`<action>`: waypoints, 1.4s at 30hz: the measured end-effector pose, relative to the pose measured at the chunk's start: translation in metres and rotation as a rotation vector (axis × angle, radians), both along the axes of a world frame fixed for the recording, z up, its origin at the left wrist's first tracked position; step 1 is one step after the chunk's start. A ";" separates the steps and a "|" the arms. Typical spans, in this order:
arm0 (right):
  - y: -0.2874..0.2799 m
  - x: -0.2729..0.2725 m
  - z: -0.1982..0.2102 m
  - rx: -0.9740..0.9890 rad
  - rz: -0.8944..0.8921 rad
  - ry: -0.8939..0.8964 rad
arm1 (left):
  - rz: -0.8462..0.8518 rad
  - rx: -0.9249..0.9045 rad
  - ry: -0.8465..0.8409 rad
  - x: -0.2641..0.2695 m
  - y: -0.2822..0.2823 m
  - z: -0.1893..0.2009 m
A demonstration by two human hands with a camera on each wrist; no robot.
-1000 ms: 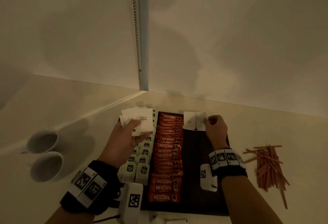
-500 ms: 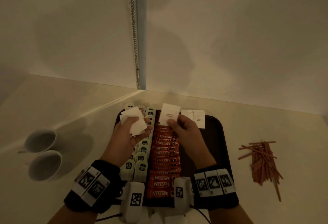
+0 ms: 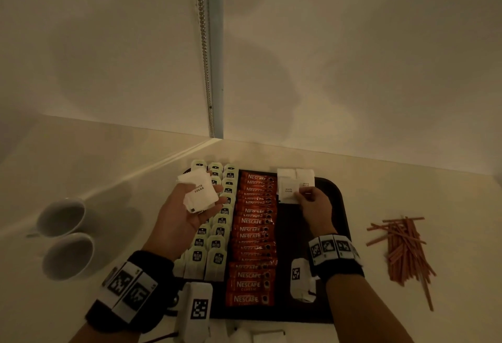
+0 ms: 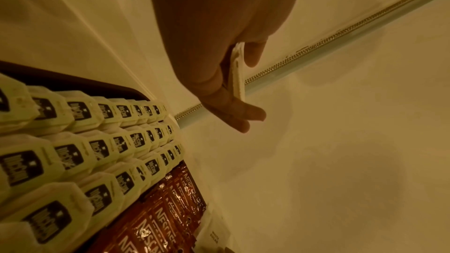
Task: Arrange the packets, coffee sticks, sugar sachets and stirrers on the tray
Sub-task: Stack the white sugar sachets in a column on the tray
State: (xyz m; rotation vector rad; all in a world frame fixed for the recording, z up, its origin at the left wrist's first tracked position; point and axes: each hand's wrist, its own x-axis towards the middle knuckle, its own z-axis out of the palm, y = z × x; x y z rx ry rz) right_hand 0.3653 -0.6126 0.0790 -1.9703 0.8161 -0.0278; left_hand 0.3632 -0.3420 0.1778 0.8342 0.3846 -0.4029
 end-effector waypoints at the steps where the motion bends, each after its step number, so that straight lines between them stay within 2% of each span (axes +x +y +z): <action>1: 0.001 0.002 -0.003 -0.001 -0.008 0.006 | -0.002 -0.006 0.003 0.000 0.000 0.000; 9: 0.005 0.010 -0.009 -0.074 -0.058 -0.019 | -0.030 0.003 0.001 0.002 0.004 0.004; 15: 0.008 0.012 -0.004 -0.155 -0.060 -0.024 | -0.020 0.147 -0.026 0.002 0.003 0.008; 17: 0.013 0.012 0.007 -0.147 -0.050 -0.076 | 0.000 0.216 -0.029 0.002 0.001 0.009; 20: 0.042 0.006 0.041 0.011 0.149 -0.210 | -0.006 0.312 -0.059 0.003 -0.003 0.008; 22: 0.068 -0.001 0.068 0.212 0.348 -0.241 | -0.022 0.363 -0.095 0.004 -0.006 0.005; 24: 0.088 -0.007 0.085 0.310 0.461 -0.269 | -0.043 0.394 -0.136 0.004 -0.010 0.004; 28: 0.097 -0.010 0.093 0.361 0.439 -0.326 | -0.049 0.396 -0.183 0.004 -0.017 0.003; 31: 0.077 -0.009 0.089 0.480 0.332 -0.293 | -0.011 0.223 -0.078 0.005 -0.012 0.003; 35: 0.026 -0.002 0.064 0.307 0.163 -0.261 | 0.014 0.045 -0.016 0.006 0.000 0.003; 38: -0.013 0.005 0.031 0.104 0.047 -0.179 | 0.028 0.008 -0.006 0.006 0.003 0.001; 42: -0.044 0.007 0.000 -0.094 0.005 -0.033 | 0.013 -0.007 -0.015 0.005 0.003 -0.002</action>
